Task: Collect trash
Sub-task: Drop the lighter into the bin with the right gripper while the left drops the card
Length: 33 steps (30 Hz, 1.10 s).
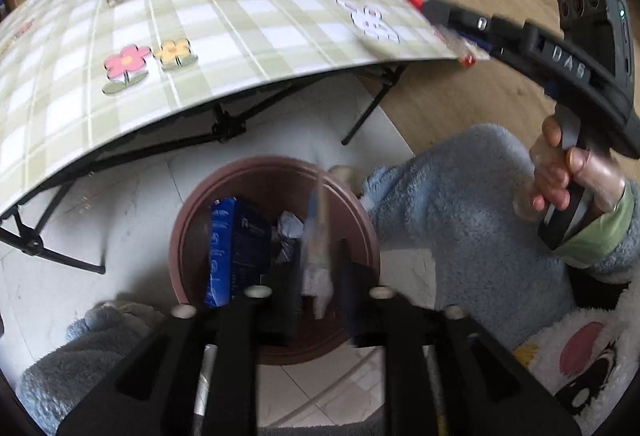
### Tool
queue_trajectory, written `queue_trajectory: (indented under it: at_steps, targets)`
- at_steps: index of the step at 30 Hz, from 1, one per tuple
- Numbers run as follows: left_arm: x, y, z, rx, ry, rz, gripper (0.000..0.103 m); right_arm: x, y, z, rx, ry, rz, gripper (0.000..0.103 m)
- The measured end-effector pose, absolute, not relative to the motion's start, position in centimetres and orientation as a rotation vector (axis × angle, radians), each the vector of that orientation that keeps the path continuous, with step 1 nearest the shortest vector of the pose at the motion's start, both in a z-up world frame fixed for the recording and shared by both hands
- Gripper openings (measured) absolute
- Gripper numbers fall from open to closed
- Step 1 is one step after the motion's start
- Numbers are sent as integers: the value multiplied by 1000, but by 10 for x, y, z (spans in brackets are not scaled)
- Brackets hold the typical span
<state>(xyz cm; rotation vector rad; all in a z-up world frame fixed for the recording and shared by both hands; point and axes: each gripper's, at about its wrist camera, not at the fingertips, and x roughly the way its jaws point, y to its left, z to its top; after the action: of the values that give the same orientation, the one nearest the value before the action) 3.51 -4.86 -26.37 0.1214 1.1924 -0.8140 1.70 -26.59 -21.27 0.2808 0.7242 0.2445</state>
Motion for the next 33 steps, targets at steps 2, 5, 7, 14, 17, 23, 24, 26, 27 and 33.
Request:
queue_trajectory:
  at_steps: [2, 5, 7, 14, 17, 23, 24, 26, 27, 33]
  targets:
    - [33, -44, -253, 122, 1135, -781, 62, 16, -264, -215, 275, 732, 250, 26]
    - [37, -35, -236, 123, 1064, -679, 83, 14, -260, -220, 269, 752, 261, 26]
    - [37, -27, -228, 117, 1018, -615, 87, 14, -257, -225, 269, 775, 267, 26]
    - [43, -1, -210, 69, 920, -429, 93, 12, -225, -254, 194, 907, 302, 26]
    - [45, 10, -209, 41, 904, -372, 94, 12, -211, -267, 161, 973, 317, 26]
    - [46, 21, -214, 25, 907, -339, 94, 12, -197, -282, 113, 1043, 335, 26]
    - [46, 22, -215, 26, 907, -335, 94, 12, -195, -284, 106, 1053, 337, 26]
    - [46, 24, -217, 26, 907, -327, 94, 12, -192, -288, 91, 1070, 341, 26]
    - [46, 24, -218, 26, 907, -324, 94, 12, -190, -289, 84, 1077, 342, 26]
    - [47, 27, -223, 12, 925, -315, 94, 14, -181, -298, 34, 1118, 353, 29]
